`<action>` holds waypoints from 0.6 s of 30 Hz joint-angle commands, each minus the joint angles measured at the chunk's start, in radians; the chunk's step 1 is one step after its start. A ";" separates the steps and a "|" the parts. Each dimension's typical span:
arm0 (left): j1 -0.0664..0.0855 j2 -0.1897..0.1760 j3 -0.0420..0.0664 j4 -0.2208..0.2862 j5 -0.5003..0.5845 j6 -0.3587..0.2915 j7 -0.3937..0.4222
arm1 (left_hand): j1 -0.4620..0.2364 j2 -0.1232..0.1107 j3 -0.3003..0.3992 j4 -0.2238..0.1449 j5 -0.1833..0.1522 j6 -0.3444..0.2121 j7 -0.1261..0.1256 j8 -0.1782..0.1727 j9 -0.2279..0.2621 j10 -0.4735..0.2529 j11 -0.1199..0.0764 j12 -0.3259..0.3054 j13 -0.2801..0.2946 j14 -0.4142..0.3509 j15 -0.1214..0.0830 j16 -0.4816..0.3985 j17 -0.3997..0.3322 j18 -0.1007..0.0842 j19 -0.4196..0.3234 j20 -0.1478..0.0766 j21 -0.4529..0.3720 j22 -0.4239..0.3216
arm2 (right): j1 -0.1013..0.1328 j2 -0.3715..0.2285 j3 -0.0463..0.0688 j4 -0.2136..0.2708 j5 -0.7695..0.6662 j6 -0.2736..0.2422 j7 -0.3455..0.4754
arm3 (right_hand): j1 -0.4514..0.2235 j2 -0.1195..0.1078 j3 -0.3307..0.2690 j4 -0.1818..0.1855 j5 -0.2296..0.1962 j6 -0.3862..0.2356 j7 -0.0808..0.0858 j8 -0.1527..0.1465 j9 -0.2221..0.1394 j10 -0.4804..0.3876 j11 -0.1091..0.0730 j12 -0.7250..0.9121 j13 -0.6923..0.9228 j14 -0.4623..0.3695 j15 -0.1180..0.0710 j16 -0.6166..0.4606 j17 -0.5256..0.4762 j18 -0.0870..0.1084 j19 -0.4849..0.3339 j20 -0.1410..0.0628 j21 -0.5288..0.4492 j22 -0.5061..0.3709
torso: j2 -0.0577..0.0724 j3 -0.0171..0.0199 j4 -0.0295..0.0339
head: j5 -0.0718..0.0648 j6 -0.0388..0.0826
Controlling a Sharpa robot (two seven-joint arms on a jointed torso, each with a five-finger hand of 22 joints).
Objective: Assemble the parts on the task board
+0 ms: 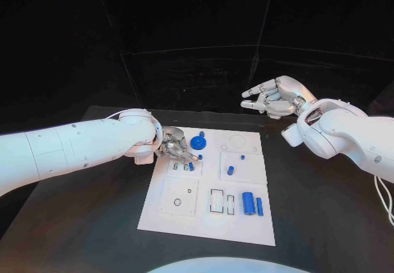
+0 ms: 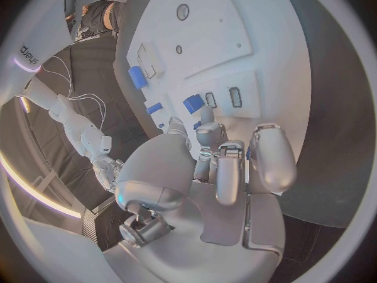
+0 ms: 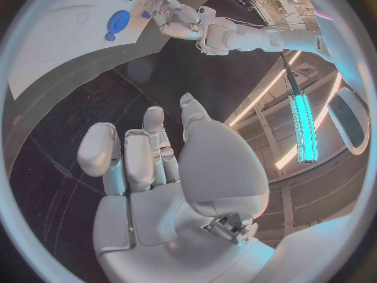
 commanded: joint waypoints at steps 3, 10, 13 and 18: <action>0.002 0.017 0.000 -0.016 -0.003 0.030 -0.015 | 0.013 0.008 0.006 -0.010 0.000 -0.012 0.002 0.007 0.009 -0.002 0.002 0.002 -0.002 0.104 -0.005 0.003 0.263 -0.013 -0.004 -0.005 0.009 0.005 | 0.002 0.005 0.001 -0.002 -0.005 0.014 -0.005 | 0.002 0.012 -0.010 -0.001 0.015 -0.005 -0.002 0.004 0.002 -0.009 0.001 -0.007 -0.004 0.019 0.003 -0.006 -0.003 0.012 -0.005 -0.001 -0.005 -0.003 | 0.001 -0.0006 -0.0006 | 0.000 -0.002; 0.002 0.036 0.000 -0.033 -0.003 0.048 -0.017 | 0.018 0.010 0.009 -0.013 0.000 -0.015 0.003 0.009 0.013 -0.001 0.002 0.004 0.000 0.104 -0.004 0.003 0.263 -0.013 -0.004 -0.004 0.011 0.008 | 0.002 0.010 0.001 -0.005 -0.006 0.017 -0.006 | 0.002 0.014 -0.012 -0.001 0.021 -0.005 -0.002 0.004 0.002 -0.010 0.001 -0.009 -0.007 0.019 0.003 -0.008 -0.004 0.012 -0.006 -0.001 -0.006 -0.005 | 0.001 0.0001 -0.0007 | 0.000 -0.005; 0.002 0.039 0.000 -0.036 -0.006 0.060 -0.019 | 0.020 0.012 0.011 -0.015 0.000 -0.016 0.003 0.010 0.016 -0.001 0.003 0.005 0.002 0.104 -0.004 0.003 0.263 -0.013 -0.004 -0.004 0.011 0.008 | 0.002 0.010 0.001 -0.006 -0.006 0.019 -0.007 | 0.002 0.014 -0.012 -0.001 0.021 -0.005 -0.002 0.004 0.002 -0.010 0.001 -0.009 -0.007 0.019 0.003 -0.008 -0.004 0.012 -0.006 -0.001 -0.006 -0.005 | 0.002 0.0001 -0.0001 | -0.001 -0.007; 0.002 0.045 0.000 -0.040 -0.010 0.073 -0.021 | 0.022 0.012 0.011 -0.017 0.000 -0.017 0.003 0.011 0.017 -0.001 0.003 0.005 0.001 0.104 -0.003 0.003 0.263 -0.013 -0.004 -0.004 0.012 0.009 | 0.002 0.012 0.001 -0.007 -0.008 0.020 -0.007 | 0.002 0.014 -0.012 -0.001 0.021 -0.005 -0.002 0.004 0.002 -0.010 0.001 -0.009 -0.007 0.019 0.003 -0.008 -0.004 0.012 -0.006 -0.001 -0.006 -0.005 | 0.001 0.0002 0.0005 | -0.001 -0.009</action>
